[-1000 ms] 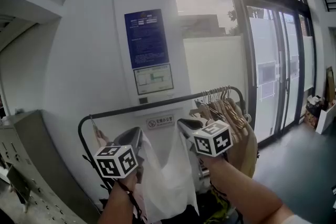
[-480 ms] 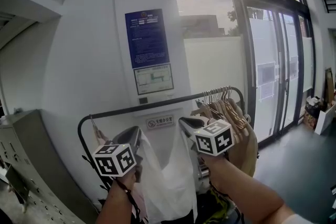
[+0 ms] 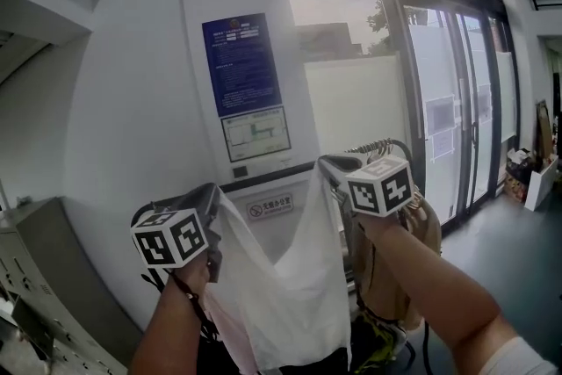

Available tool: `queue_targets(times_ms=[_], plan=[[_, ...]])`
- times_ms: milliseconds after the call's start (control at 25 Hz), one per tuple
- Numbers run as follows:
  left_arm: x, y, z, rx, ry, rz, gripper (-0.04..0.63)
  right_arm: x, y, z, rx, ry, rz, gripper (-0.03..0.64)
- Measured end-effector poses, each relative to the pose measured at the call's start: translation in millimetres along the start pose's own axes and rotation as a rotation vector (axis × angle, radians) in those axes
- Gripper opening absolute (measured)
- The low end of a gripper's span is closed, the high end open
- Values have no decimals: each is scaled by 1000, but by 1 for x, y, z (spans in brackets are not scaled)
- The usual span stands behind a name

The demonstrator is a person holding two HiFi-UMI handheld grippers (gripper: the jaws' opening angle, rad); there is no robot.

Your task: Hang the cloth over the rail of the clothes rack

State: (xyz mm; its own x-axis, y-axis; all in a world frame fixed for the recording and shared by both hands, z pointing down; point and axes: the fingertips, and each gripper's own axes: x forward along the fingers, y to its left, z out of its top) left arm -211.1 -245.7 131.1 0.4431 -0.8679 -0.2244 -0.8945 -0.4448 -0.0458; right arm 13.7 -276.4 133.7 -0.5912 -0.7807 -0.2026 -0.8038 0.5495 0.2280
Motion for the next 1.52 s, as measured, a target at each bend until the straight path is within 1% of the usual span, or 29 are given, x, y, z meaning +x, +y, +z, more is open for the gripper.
queue_targets(times_ms=[160,360,480,640,720,800,880,960,1200,1360,1520], plan=[[19,35,37,27,-19,12,8,19,-38,32,-32,-1,-58,9],[52,93,77,37,-45,73,8,59,-101,70,-79,-7,-107,9],[79,132,93,38,-65,139,8,96,-139,79,-91,-11,-103,9],[118,185,109,50,-75,247,8,157,-192,79,-88,-16,-70,9],[138,211,116,52,-84,308,8,188,-220,76,-79,-17,-57,9],[157,236,121,72,-93,380,8,223,-247,70,-68,-15,-50,9],[176,258,123,92,-97,442,8,259,-268,60,-59,-7,-46,9],[197,277,121,96,-96,482,8,294,-285,51,-60,1,-50,9],[258,344,99,62,-61,566,8,390,-314,19,-50,41,-76,9],[296,384,84,62,-41,596,8,443,-326,-4,-50,84,-108,9],[332,414,52,27,20,589,8,480,-337,-41,-65,159,-129,9]])
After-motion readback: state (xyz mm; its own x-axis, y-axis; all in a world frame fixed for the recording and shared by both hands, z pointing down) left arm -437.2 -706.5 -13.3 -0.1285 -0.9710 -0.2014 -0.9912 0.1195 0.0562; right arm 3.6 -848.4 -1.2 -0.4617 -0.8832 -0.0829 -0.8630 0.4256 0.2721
